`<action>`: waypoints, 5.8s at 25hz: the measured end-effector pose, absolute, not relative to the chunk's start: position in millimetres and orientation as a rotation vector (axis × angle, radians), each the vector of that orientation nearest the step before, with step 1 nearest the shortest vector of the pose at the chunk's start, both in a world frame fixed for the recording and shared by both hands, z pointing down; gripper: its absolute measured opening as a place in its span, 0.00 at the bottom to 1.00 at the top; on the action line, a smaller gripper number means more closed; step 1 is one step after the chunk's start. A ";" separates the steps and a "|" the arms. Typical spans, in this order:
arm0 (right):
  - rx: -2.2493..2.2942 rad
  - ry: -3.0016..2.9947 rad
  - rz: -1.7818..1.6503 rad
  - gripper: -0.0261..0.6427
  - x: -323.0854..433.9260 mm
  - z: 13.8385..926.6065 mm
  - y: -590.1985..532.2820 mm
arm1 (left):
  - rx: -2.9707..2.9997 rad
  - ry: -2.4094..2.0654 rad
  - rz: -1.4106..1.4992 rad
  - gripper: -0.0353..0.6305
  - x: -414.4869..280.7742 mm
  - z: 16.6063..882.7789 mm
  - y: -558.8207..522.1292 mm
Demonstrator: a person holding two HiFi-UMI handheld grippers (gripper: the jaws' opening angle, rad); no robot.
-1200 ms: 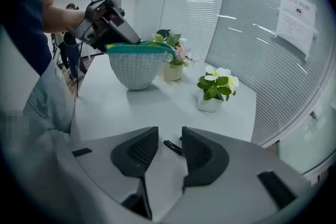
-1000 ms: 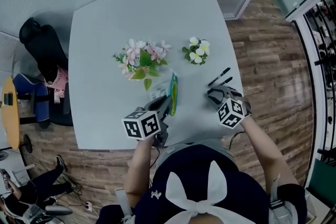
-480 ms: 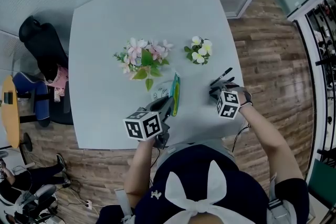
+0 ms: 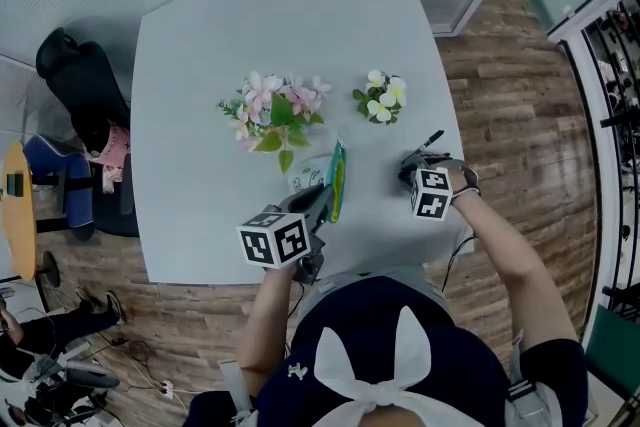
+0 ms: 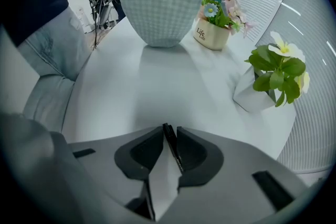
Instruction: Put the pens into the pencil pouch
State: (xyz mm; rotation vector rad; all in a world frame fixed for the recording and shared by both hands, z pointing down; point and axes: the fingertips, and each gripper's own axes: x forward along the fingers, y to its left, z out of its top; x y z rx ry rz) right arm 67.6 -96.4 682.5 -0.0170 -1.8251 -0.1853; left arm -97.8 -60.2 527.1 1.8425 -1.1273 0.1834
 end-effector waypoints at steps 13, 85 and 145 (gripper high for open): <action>-0.004 -1.850 -0.154 0.12 70.1 677.2 -90.0 | 1.844 -1.130 0.181 0.13 -98.5 526.9 -60.0; 0.927 -2.614 0.516 0.12 75.7 499.9 -99.1 | 1.847 -1.165 0.183 0.13 -105.3 525.6 -45.2; 0.823 -3.058 0.460 0.12 2.4 358.3 -114.6 | 1.862 -1.101 0.144 0.13 -69.0 519.1 -51.6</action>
